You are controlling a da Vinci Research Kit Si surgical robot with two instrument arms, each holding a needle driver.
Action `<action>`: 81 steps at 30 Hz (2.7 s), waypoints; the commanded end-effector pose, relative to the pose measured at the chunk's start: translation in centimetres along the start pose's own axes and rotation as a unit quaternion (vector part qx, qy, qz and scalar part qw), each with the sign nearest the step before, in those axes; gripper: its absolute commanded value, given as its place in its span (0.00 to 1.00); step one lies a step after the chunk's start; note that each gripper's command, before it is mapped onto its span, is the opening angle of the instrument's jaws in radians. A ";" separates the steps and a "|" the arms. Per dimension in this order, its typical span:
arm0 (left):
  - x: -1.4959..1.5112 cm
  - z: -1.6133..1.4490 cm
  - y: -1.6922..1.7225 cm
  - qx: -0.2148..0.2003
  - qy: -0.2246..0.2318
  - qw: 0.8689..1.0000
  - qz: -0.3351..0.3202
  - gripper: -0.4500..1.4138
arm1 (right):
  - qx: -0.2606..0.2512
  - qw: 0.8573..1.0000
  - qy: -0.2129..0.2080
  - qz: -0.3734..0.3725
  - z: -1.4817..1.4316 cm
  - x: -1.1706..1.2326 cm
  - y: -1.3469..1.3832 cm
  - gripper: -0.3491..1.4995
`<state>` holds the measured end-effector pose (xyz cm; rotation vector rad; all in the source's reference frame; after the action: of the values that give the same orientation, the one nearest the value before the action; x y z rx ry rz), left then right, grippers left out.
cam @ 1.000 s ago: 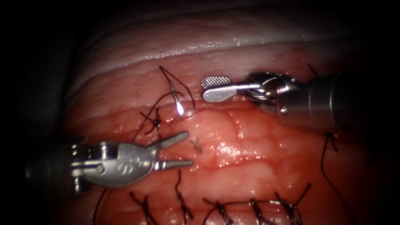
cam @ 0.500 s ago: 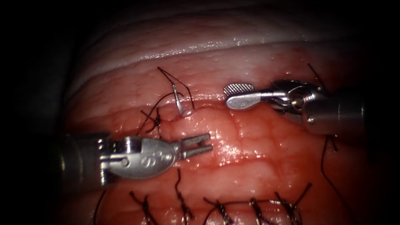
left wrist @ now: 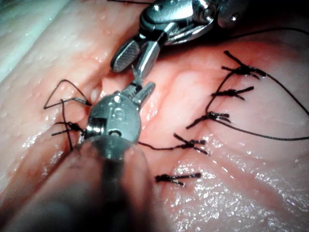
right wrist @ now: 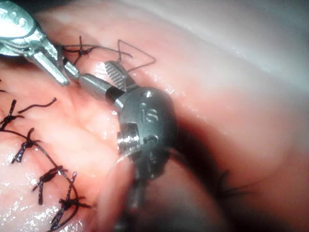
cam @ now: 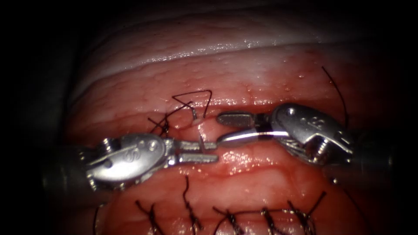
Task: Wound Closure
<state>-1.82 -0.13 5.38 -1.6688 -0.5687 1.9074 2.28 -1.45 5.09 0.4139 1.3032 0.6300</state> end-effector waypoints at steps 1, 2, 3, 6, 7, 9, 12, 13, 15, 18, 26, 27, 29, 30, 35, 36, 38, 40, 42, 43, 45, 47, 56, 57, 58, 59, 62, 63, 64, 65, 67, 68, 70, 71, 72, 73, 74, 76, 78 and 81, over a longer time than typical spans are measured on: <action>-0.01 0.02 -0.04 -0.006 0.007 1.000 -0.010 0.00 | 0.002 1.000 -0.009 -0.016 0.07 -0.05 0.04 0.35; 0.03 -0.06 -0.07 -0.019 0.015 0.999 -0.034 0.00 | 0.003 0.999 -0.016 -0.029 0.07 -0.07 0.04 0.39; 0.06 -0.15 -0.09 -0.031 0.018 0.998 -0.053 0.00 | 0.006 0.999 -0.027 -0.041 0.08 -0.11 0.02 0.44; 0.10 -0.24 -0.15 -0.051 0.028 0.994 -0.090 0.00 | 0.009 0.998 -0.043 -0.054 0.14 -0.20 -0.03 0.49; 0.10 -0.25 -0.15 -0.062 0.037 0.992 -0.107 0.00 | 0.008 0.997 -0.045 -0.056 0.17 -0.23 -0.05 0.50; 0.11 -0.24 -0.15 -0.102 0.073 0.980 -0.155 0.00 | 0.008 0.996 -0.058 -0.069 0.28 -0.33 -0.10 0.53; 0.16 -0.21 -0.10 -0.145 0.117 0.963 -0.196 0.00 | 0.009 0.993 -0.081 -0.083 0.40 -0.44 -0.15 0.51; 0.18 -0.20 -0.08 -0.153 0.120 0.960 -0.202 0.00 | 0.007 0.992 -0.088 -0.085 0.43 -0.49 -0.16 0.50; 0.26 -0.20 -0.03 -0.168 0.126 0.954 -0.212 0.00 | 0.002 0.991 -0.099 -0.092 0.45 -0.54 -0.16 0.48; 0.56 -0.27 0.10 -0.180 0.138 0.947 -0.228 0.00 | -0.017 0.988 -0.119 -0.099 0.39 -0.64 -0.07 0.44; 0.89 -0.43 0.30 -0.178 0.154 0.959 -0.156 0.00 | -0.011 0.983 -0.150 -0.109 0.33 -0.71 -0.09 0.42; 0.91 -0.46 0.33 -0.175 0.155 0.962 -0.143 0.00 | -0.011 0.982 -0.153 -0.106 0.32 -0.72 -0.09 0.42; 0.97 -0.52 0.37 -0.155 0.160 0.970 -0.096 0.00 | -0.011 0.983 -0.156 -0.099 0.30 -0.74 -0.08 0.42; 1.00 -0.55 0.39 -0.142 0.161 0.974 -0.069 0.00 | -0.011 0.982 -0.159 -0.100 0.29 -0.75 -0.08 0.42; 1.10 -0.71 0.51 -0.047 0.144 0.984 0.089 0.00 | -0.018 0.986 -0.151 -0.075 0.29 -0.75 -0.07 0.46; 1.11 -0.72 0.53 -0.037 0.141 0.983 0.110 0.00 | -0.017 0.988 -0.138 -0.066 0.29 -0.72 -0.07 0.49; 1.12 -0.77 0.57 -0.001 0.125 0.981 0.151 0.00 | -0.020 0.992 -0.115 -0.053 0.27 -0.62 -0.08 0.48; 1.13 -0.80 0.62 0.025 0.106 0.975 0.192 0.00 | -0.021 0.993 -0.106 -0.047 0.26 -0.52 -0.08 0.48; 1.12 -0.83 0.68 0.044 0.088 0.972 0.214 0.00 | -0.024 0.995 -0.092 -0.035 0.24 -0.40 -0.05 0.51; 1.12 -0.84 0.73 0.054 0.080 0.969 0.227 0.00 | -0.026 0.996 -0.086 -0.031 0.23 -0.34 -0.04 0.51; 1.09 -0.84 0.81 0.063 0.074 0.967 0.236 0.00 | -0.029 0.997 -0.071 -0.022 0.22 -0.21 -0.03 0.50; 1.04 -0.79 0.95 0.055 0.076 0.965 0.244 0.00 | -0.032 0.998 -0.060 -0.013 0.24 -0.05 -0.04 0.47; 0.92 -0.59 1.12 0.044 0.058 0.964 0.256 0.00 | -0.040 0.998 -0.057 -0.001 0.38 0.14 -0.05 0.46; 0.92 -0.60 1.12 0.043 0.058 0.964 0.256 0.00 | -0.042 0.998 -0.056 -0.002 0.40 0.13 -0.05 0.45; 0.93 -0.60 1.12 0.043 0.058 0.964 0.255 0.00 | -0.041 0.998 -0.057 -0.002 0.41 0.12 -0.05 0.44; 0.93 -0.60 1.12 0.043 0.058 0.964 0.255 0.00 | -0.039 0.997 -0.059 -0.003 0.43 0.11 -0.06 0.42; 0.94 -0.60 1.13 0.042 0.059 0.964 0.255 0.00 | -0.037 0.997 -0.067 -0.005 0.48 0.08 -0.07 0.26; 0.94 -0.60 1.13 0.042 0.059 0.964 0.255 0.00 | -0.037 0.997 -0.071 -0.006 0.49 0.07 -0.07 0.22; 0.94 -0.61 1.14 0.042 0.059 0.964 0.255 0.00 | -0.036 0.996 -0.075 -0.007 0.50 0.06 -0.07 0.14; 0.94 -0.61 1.14 0.042 0.059 0.964 0.255 0.00 | -0.036 0.996 -0.079 -0.009 0.50 0.03 -0.07 0.00; 0.94 -0.62 1.15 0.041 0.059 0.964 0.255 0.00 | -0.034 0.995 -0.092 -0.012 0.51 -0.02 -0.08 0.00; 0.94 -0.62 1.15 0.041 0.059 0.964 0.256 0.00 | -0.032 0.994 -0.099 -0.015 0.52 -0.05 -0.08 0.00; 0.94 -0.63 1.17 0.039 0.060 0.964 0.256 0.00 | -0.030 0.993 -0.109 -0.018 0.53 -0.10 -0.10 0.00; 0.94 -0.63 1.17 0.039 0.060 0.964 0.256 0.00 | -0.030 0.993 -0.114 -0.020 0.53 -0.13 -0.11 0.00; 0.94 -0.64 1.17 0.039 0.060 0.964 0.256 0.00 | -0.030 0.993 -0.117 -0.012 0.52 -0.14 -0.12 0.00; 0.93 -0.64 1.18 0.039 0.060 0.964 0.257 0.00 | -0.030 0.993 -0.117 -0.001 0.50 -0.14 -0.13 0.00; 0.93 -0.64 1.18 0.039 0.060 0.964 0.257 0.00 | -0.029 0.993 -0.117 0.014 0.48 -0.14 -0.16 0.00; 0.88 -0.64 1.20 0.039 0.060 0.963 0.259 0.00 | -0.028 0.992 -0.118 0.040 0.41 -0.13 -0.23 0.00; 0.81 -0.63 1.25 0.040 0.060 0.962 0.263 0.00 | -0.026 0.991 -0.120 0.052 0.32 -0.10 -0.37 0.00; 0.66 -0.61 1.34 0.040 0.060 0.960 0.270 0.00 | -0.021 0.991 -0.121 0.054 0.17 -0.03 -0.68 0.00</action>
<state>-1.39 -0.81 3.89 -2.0116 0.0260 2.1331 2.50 -1.94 4.70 0.5094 1.0396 0.6788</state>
